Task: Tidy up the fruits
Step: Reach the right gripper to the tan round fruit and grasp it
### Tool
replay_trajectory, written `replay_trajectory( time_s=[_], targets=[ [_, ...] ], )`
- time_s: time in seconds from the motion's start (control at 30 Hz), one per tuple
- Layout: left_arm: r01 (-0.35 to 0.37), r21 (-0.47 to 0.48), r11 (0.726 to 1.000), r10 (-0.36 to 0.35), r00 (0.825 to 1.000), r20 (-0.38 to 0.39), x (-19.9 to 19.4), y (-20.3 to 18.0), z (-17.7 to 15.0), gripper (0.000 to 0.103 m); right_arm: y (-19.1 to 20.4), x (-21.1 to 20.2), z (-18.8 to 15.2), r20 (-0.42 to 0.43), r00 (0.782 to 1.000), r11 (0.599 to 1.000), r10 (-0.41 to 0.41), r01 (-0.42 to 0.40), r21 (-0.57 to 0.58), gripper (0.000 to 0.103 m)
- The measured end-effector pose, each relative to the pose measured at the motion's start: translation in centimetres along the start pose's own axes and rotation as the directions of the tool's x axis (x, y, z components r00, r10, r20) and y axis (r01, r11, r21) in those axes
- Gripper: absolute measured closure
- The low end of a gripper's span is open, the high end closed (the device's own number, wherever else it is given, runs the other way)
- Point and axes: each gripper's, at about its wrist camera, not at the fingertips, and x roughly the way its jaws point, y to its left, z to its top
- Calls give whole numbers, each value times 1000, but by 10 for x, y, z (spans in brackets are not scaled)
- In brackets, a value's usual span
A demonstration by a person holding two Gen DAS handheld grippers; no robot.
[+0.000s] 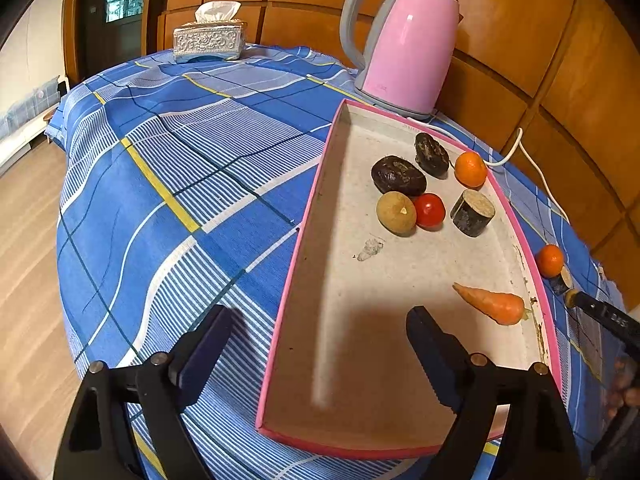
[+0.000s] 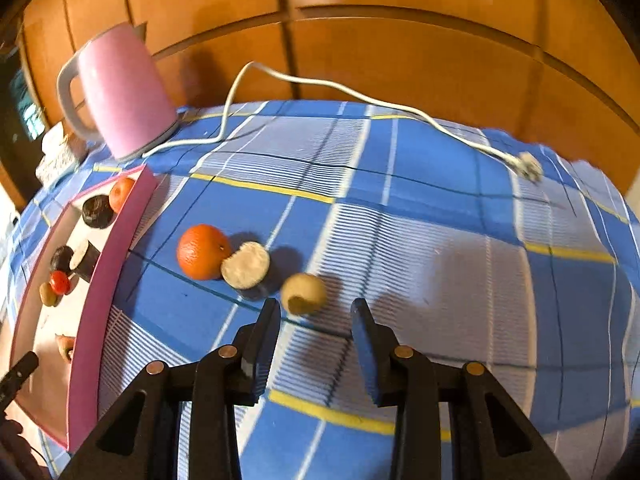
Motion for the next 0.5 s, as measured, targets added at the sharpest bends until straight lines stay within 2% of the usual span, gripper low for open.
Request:
replay_trajectory(
  time_s=[0.17,0.2,0.5],
  targets=[
    [-1,5,1000,1,1000,-1,1,-2,0,11,6,14,4,-31,1000,999,0,-2,-52,67],
    [-3,5,1000,3,1000,-1,2,-2,0,10,7,17,5,-35,999,998,-8,6,-64,76],
    [-7,6,1000,7,1000,3,1,-1,-1,10,7,5,-11,-11,1000,998,-10,10,-62,76]
  ],
)
